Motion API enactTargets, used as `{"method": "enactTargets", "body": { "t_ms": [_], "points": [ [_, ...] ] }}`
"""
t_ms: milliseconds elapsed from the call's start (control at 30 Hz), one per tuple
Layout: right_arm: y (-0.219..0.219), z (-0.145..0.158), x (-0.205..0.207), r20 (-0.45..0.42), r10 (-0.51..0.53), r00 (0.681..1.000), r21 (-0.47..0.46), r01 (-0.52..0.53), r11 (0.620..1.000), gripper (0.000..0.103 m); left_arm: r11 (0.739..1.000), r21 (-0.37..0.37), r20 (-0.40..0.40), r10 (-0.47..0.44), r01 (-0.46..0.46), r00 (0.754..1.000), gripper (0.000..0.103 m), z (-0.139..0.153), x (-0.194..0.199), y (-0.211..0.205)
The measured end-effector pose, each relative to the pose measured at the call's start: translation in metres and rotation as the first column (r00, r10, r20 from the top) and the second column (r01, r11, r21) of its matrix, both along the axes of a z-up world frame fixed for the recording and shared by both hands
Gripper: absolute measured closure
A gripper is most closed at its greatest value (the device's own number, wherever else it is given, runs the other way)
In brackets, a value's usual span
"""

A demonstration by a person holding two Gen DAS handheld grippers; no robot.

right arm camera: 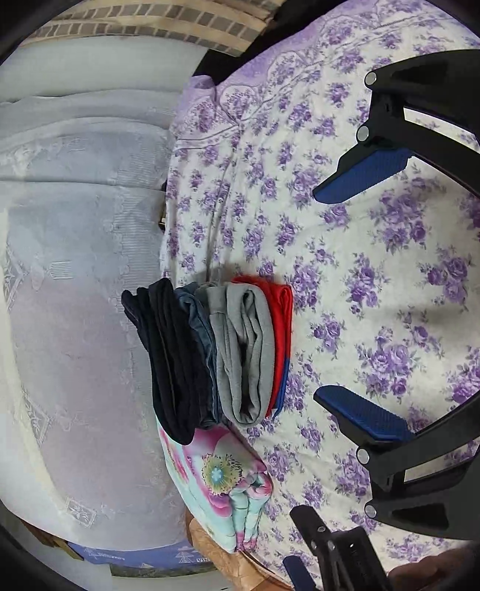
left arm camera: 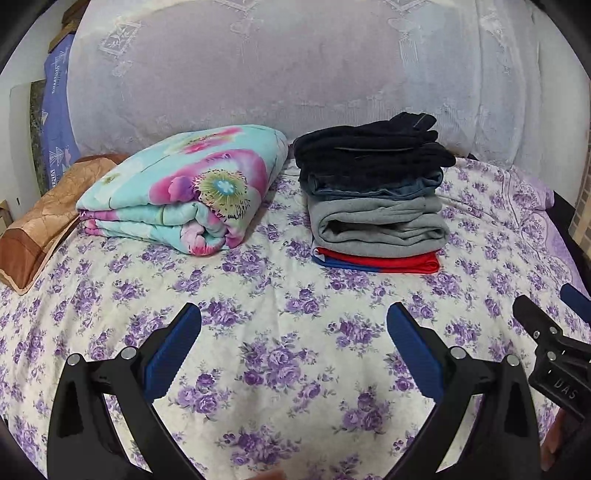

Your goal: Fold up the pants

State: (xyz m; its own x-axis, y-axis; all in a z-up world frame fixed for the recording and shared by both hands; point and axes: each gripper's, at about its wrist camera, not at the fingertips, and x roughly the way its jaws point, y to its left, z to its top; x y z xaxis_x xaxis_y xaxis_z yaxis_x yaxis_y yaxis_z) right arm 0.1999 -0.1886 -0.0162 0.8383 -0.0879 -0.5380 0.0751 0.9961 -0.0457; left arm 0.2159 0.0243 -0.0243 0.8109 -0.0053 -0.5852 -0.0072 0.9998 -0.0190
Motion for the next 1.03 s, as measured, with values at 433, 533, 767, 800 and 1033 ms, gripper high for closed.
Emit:
{"method": "enactTargets", "body": {
  "t_ms": [433,533,767,800,1033],
  "points": [
    [0.011,0.005,-0.008,0.023,0.012,1.000,-0.032,-0.011,0.999,0.004,1.000,0.014,0.037,-0.003,0.003,0.999,0.005,0.007,-0.010,-0.003],
    [0.011,0.005,-0.007,0.019,0.014,1.000,-0.030,-0.013,0.999,0.004,1.000,0.018,0.043,0.006,-0.006,0.999,0.005,0.007,-0.012,-0.004],
    [0.010,0.006,-0.007,0.016,0.015,1.000,-0.027,-0.014,1.000,0.004,1.000,0.004,0.045,-0.003,0.003,0.999,0.005,0.009,-0.010,-0.003],
    [0.010,0.006,-0.007,0.015,0.017,1.000,-0.029,-0.016,0.999,0.004,1.000,0.004,0.042,-0.005,0.005,0.999,0.005,0.008,-0.010,-0.003],
    [0.010,0.006,-0.007,0.011,0.022,1.000,-0.031,-0.022,0.999,0.004,1.000,-0.006,0.030,-0.002,0.002,1.000,0.005,0.007,-0.009,-0.002]
  ]
}}
